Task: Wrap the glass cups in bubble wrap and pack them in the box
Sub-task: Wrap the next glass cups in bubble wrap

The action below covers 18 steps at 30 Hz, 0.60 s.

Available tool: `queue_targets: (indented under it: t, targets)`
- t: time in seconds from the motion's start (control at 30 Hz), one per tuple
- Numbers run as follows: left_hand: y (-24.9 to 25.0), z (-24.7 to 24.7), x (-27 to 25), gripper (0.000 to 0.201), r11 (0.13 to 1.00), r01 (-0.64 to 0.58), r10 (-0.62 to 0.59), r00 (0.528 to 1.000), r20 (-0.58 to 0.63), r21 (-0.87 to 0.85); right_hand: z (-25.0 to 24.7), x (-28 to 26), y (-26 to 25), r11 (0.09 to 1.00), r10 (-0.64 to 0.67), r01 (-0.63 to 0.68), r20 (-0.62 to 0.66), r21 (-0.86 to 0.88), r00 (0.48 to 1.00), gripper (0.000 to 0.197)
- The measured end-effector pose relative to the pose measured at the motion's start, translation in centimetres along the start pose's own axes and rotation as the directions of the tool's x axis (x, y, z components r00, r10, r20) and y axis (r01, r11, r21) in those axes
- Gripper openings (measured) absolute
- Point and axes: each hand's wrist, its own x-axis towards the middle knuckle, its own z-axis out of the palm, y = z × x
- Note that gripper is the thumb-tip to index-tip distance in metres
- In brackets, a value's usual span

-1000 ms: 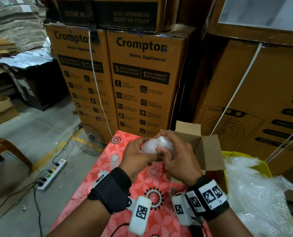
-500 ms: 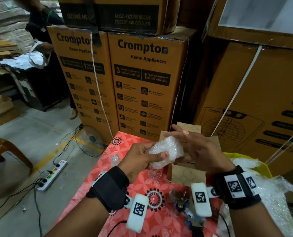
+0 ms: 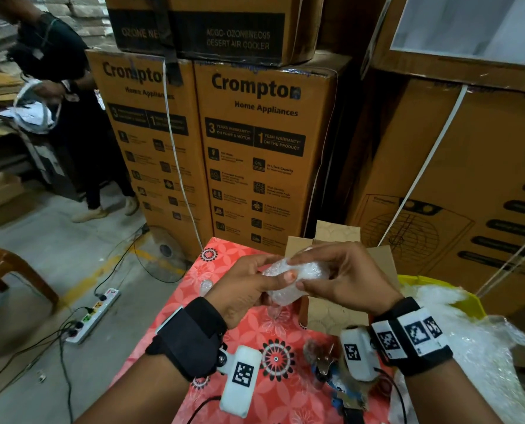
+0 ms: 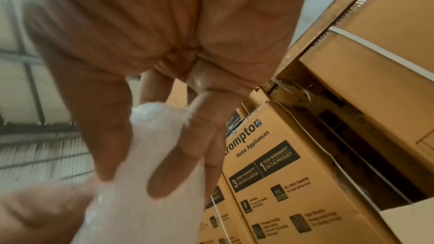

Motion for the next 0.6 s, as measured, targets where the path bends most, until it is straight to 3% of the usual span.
queue_targets:
  t: [0.07,0.17,0.27,0.37,0.6]
  targets:
    - [0.0,0.0,0.1,0.050,0.999,0.002,-0.003,0.999,-0.035,-0.032,0.6,0.0,0.5,0.997,-0.056,0.052,-0.078,-0.052,0.995,0.024]
    - [-0.2,-0.1,0.2,0.045,0.997,0.013,-0.018,0.998,-0.063,-0.071,1.6,0.0,1.1,0.995,-0.075,0.061,-0.175,-0.083,0.982,0.012]
    - [-0.2,-0.1,0.0,0.033,0.996,-0.004,-0.004,0.997,-0.080,-0.091,2.4,0.1,1.7,0.992,-0.050,0.023,-0.217,-0.123,0.975,0.011]
    - [-0.3,0.1,0.1,0.042,0.996,-0.049,0.041,0.994,-0.098,-0.075,2.9,0.1,2.2,0.991,-0.073,0.041,-0.265,-0.124,0.961,0.013]
    - [-1.0,0.1,0.5,0.042,0.985,-0.169,0.160,0.974,-0.159,-0.045,4.5,-0.3,1.6,1.000,-0.016,0.016,-0.432,-0.003,0.902,0.018]
